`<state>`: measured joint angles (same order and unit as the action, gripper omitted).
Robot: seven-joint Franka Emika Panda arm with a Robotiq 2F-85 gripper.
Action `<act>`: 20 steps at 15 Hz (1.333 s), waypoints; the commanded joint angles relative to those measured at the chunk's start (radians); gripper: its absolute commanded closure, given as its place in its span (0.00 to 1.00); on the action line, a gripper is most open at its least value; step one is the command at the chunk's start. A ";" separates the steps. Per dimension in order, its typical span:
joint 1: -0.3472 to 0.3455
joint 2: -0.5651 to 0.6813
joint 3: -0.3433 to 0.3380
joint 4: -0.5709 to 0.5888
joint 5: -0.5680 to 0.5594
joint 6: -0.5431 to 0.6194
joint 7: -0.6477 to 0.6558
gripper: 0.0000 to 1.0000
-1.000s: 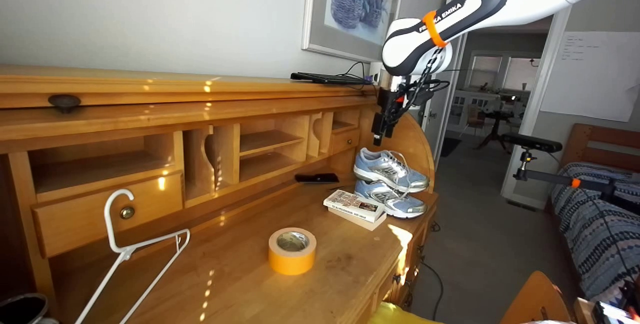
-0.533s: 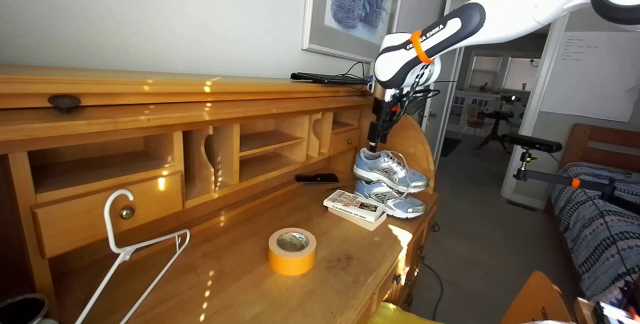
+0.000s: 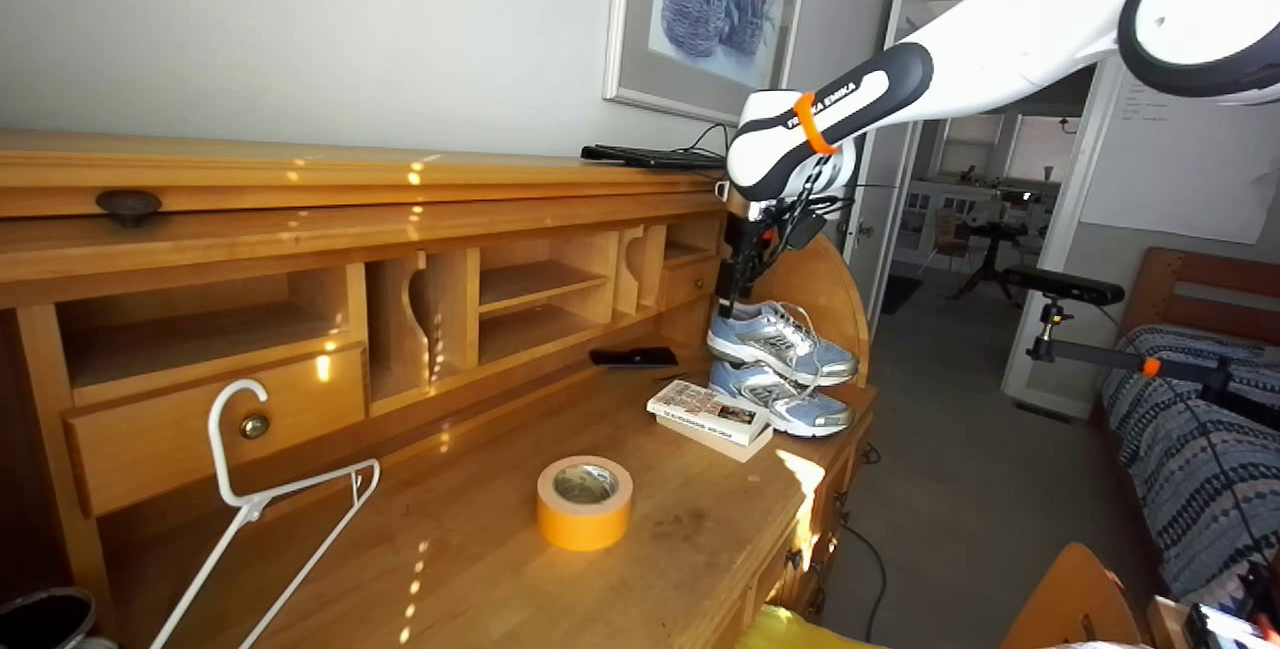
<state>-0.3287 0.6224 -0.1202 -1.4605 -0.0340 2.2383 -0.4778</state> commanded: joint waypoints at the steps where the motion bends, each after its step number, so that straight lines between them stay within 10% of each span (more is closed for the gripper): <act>1: -0.017 0.053 0.018 0.058 -0.006 -0.013 -0.016 0.00; 15: -0.026 0.111 0.023 0.078 -0.007 -0.022 -0.008 0.01; 20: -0.027 0.114 0.022 0.077 -0.008 -0.024 -0.007 0.49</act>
<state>-0.3402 0.7170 -0.1115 -1.4132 -0.0347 2.2375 -0.4780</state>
